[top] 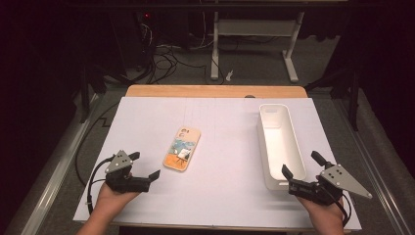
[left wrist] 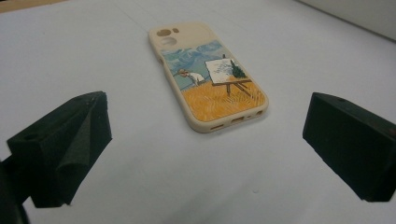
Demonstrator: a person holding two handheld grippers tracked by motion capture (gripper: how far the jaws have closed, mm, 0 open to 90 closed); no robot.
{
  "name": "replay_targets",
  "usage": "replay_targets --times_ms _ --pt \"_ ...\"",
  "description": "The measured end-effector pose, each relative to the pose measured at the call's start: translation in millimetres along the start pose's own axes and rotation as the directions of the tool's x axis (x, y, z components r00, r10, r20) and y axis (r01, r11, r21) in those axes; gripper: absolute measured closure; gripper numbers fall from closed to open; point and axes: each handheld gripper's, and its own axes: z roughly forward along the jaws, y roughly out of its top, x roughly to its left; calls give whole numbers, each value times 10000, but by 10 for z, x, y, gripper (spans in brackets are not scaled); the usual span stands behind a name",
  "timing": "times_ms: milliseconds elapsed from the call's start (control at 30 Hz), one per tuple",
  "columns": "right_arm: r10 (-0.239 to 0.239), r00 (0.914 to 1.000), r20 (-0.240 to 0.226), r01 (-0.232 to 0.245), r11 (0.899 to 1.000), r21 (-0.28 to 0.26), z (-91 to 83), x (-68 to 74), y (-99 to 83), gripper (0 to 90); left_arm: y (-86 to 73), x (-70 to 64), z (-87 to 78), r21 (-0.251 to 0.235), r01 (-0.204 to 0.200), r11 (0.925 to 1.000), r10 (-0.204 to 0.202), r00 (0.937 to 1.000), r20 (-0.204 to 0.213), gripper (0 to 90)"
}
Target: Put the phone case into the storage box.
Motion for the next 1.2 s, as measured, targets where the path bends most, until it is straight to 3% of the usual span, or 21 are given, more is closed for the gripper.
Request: replay_targets --times_ms 467,533,900,1133,1200 --pt "-39 10000 -5 39 10000 46 9 13 -4 0 -68 24 64 692 370 9969 -350 9989 -297 37" --pt "-50 10000 -9 51 10000 58 8 17 -1 0 -69 37 74 913 653 9937 -617 9972 -416 46" --pt "-97 10000 -1 97 9999 44 8 25 3 0 -105 36 97 1331 694 9887 -627 9966 -536 65" --pt "-97 10000 -16 97 9999 60 12 33 1 0 -87 18 81 1237 840 9888 -784 9957 -490 168" --pt "-47 10000 28 47 10000 57 6 34 0 0 -84 -5 73 1281 953 9872 -904 9949 -438 251"
